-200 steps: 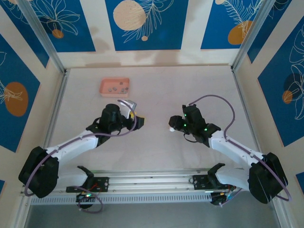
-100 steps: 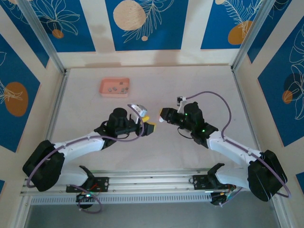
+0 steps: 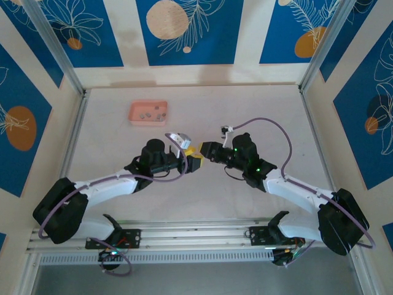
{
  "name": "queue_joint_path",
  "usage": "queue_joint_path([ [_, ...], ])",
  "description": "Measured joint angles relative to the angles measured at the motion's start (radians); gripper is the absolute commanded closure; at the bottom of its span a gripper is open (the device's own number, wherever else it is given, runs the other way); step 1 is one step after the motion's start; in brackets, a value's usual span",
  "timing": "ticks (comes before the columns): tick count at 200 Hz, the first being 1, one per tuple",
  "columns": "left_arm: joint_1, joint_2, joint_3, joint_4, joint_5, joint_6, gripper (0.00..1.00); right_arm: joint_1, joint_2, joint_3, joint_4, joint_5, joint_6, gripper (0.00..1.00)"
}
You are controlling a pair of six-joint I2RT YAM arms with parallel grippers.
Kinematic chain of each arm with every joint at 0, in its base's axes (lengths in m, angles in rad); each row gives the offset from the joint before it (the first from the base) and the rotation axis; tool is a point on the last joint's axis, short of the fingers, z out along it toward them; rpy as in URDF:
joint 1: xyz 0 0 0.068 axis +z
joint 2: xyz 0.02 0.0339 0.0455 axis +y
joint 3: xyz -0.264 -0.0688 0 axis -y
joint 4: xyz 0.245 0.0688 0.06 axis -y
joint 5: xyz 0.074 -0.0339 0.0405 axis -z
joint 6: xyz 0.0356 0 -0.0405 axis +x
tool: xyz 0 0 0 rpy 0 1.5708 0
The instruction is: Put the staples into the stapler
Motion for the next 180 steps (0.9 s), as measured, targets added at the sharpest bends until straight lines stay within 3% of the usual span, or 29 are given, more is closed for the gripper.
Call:
queue_joint_path([
  [34, -0.001, 0.0, 0.0, 0.021, 0.0, 0.0, 0.46, 0.011, 0.002, 0.01, 0.012, 0.0, 0.0, 0.69],
  [89, -0.005, -0.001, -0.01, 0.058, -0.001, -0.006, 0.73, 0.022, 0.003, 0.015, 0.027, 0.01, -0.008, 0.68],
  [116, -0.005, -0.008, -0.018, 0.065, -0.009, 0.002, 0.83, 0.027, 0.002, 0.015, 0.027, 0.017, -0.029, 0.57],
  [151, -0.005, -0.031, -0.051, 0.085, -0.019, 0.021, 0.85, 0.029, -0.039, 0.015, 0.021, 0.006, -0.09, 0.35],
  [180, -0.005, -0.036, -0.104, 0.135, -0.026, 0.052, 0.87, -0.009, -0.118, 0.017, -0.006, -0.024, -0.18, 0.29],
])
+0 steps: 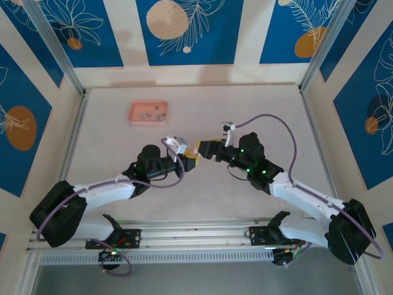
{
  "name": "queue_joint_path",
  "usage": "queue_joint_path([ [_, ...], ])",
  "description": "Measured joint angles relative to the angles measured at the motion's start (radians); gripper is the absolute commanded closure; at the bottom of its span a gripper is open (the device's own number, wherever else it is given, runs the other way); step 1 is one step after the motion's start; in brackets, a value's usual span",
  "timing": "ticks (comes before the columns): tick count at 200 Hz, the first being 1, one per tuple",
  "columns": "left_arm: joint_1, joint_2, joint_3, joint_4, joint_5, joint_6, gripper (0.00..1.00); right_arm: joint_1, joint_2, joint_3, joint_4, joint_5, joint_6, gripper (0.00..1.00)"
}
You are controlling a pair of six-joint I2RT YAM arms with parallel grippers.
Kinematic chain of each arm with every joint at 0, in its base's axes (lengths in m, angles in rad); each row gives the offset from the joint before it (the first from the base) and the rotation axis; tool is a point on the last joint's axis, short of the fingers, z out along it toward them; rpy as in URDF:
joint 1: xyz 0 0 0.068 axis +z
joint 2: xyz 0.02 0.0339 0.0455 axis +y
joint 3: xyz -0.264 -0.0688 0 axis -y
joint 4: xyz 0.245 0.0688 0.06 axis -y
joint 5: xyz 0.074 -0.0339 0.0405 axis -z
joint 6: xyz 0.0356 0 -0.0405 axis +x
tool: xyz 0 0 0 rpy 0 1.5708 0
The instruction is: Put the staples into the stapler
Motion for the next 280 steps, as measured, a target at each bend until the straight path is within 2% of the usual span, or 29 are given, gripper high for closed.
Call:
queue_joint_path([
  [39, 0.0, 0.002, -0.069, 0.133, 0.043, 0.068, 0.89, -0.121, -0.083, 0.027, -0.106, -0.137, -0.208, 0.26],
  [73, 0.0, 0.014, -0.093, 0.243, 0.131, 0.136, 0.89, -0.211, -0.124, 0.043, -0.266, -0.327, -0.529, 0.37],
  [82, 0.0, 0.014, -0.093, 0.256, 0.158, 0.156, 0.88, -0.216, -0.136, 0.043, -0.306, -0.38, -0.63, 0.4],
  [109, 0.0, 0.014, -0.093, 0.264, 0.231, 0.222, 0.88, -0.207, -0.161, 0.052, -0.431, -0.488, -0.915, 0.42],
  [152, 0.0, -0.021, -0.092, 0.197, 0.301, 0.324, 0.88, -0.148, -0.086, 0.173, -0.636, -0.539, -1.237, 0.45],
  [203, 0.0, -0.029, -0.087, 0.175, 0.355, 0.365, 0.88, -0.119, 0.025, 0.226, -0.732, -0.571, -1.402, 0.48],
  [242, 0.0, -0.019, -0.087, 0.219, 0.375, 0.362, 0.88, -0.113, 0.052, 0.23, -0.757, -0.571, -1.453, 0.49],
  [280, 0.0, 0.01, -0.087, 0.25, 0.394, 0.349, 0.88, -0.113, 0.052, 0.241, -0.761, -0.578, -1.475, 0.55],
])
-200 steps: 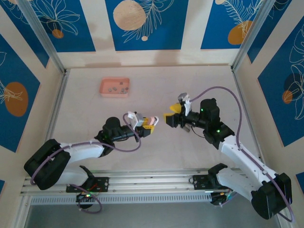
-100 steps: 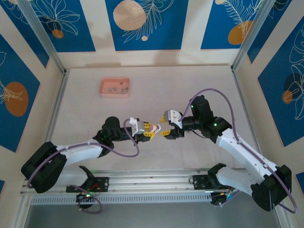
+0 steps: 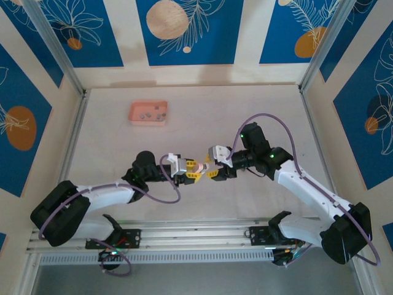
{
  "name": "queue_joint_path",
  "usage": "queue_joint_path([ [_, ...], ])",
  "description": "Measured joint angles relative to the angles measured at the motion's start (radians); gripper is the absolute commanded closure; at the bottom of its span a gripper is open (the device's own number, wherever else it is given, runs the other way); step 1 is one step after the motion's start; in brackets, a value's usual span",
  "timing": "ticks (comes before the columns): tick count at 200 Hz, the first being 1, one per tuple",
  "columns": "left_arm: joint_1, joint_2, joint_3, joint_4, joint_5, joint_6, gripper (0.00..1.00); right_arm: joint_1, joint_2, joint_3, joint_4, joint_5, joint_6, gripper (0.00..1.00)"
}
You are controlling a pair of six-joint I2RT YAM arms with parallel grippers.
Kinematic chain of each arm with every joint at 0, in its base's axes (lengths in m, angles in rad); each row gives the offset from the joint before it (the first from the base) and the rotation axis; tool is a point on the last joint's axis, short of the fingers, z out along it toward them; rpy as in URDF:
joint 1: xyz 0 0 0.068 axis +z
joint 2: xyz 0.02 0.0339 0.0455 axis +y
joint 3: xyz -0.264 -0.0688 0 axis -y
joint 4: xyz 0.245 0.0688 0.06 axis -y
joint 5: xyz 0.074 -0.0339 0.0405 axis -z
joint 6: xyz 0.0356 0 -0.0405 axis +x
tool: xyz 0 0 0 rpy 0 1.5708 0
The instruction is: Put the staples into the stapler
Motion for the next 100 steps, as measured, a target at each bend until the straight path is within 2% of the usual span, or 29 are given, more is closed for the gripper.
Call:
queue_joint_path([
  [48, 0.0, 0.009, 0.0, 0.013, 0.022, -0.006, 0.88, -0.002, 0.0, 0.002, 0.0, -0.022, -0.013, 0.62],
  [100, 0.0, 0.013, 0.003, 0.017, 0.025, -0.007, 0.88, -0.006, 0.021, 0.005, 0.0, -0.05, -0.017, 0.59],
])
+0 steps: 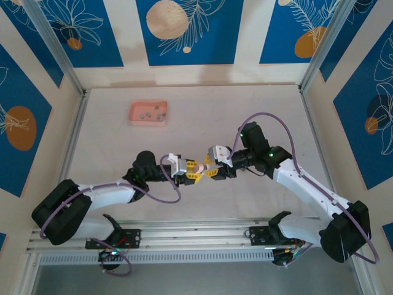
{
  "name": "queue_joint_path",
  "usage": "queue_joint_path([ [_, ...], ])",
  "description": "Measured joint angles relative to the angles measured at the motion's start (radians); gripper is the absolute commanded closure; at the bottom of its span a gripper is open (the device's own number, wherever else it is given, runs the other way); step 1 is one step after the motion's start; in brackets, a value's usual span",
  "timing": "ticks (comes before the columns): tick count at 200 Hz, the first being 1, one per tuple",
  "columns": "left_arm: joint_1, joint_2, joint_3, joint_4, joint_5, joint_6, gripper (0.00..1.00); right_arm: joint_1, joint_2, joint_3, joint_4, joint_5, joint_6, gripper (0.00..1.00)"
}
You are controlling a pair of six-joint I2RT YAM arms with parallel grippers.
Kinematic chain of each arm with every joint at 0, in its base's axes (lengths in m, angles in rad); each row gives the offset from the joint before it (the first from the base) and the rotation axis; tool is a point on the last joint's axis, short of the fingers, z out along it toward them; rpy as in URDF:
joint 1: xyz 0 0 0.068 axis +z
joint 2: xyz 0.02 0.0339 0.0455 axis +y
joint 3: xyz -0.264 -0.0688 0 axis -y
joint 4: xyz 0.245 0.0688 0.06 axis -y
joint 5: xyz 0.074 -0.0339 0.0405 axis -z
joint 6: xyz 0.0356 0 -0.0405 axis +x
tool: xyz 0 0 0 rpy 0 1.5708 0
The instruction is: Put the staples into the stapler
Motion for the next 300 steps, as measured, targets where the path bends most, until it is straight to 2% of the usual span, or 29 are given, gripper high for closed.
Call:
queue_joint_path([
  [16, 0.0, 0.0, 0.0, 0.0, 0.0, 0.0, 0.88, 0.0, 0.011, 0.002, -0.002, -0.004, 0.0, 0.6],
  [66, 0.0, 0.005, 0.002, 0.009, 0.007, -0.004, 0.85, -0.012, 0.018, 0.015, -0.02, -0.014, -0.01, 0.74],
  [85, 0.0, 0.005, 0.002, 0.012, 0.006, -0.004, 0.72, -0.015, 0.017, 0.017, -0.025, -0.015, -0.016, 0.79],
  [122, 0.0, 0.005, 0.002, 0.014, -0.032, -0.003, 0.42, -0.018, 0.007, 0.016, -0.022, 0.013, -0.014, 0.83],
  [167, 0.0, -0.048, 0.002, -0.076, -0.102, 0.052, 0.4, -0.014, -0.045, -0.005, -0.014, 0.143, 0.006, 0.87],
  [219, 0.0, -0.137, 0.024, -0.31, -0.161, 0.172, 0.41, 0.077, -0.052, -0.03, -0.019, 0.374, 0.007, 0.88],
  [258, 0.0, -0.146, 0.048, -0.409, -0.166, 0.224, 0.41, 0.122, -0.041, -0.03, -0.019, 0.444, 0.003, 0.88],
  [300, 0.0, -0.142, 0.056, -0.437, -0.165, 0.24, 0.44, 0.159, -0.011, -0.029, -0.02, 0.456, 0.002, 0.88],
])
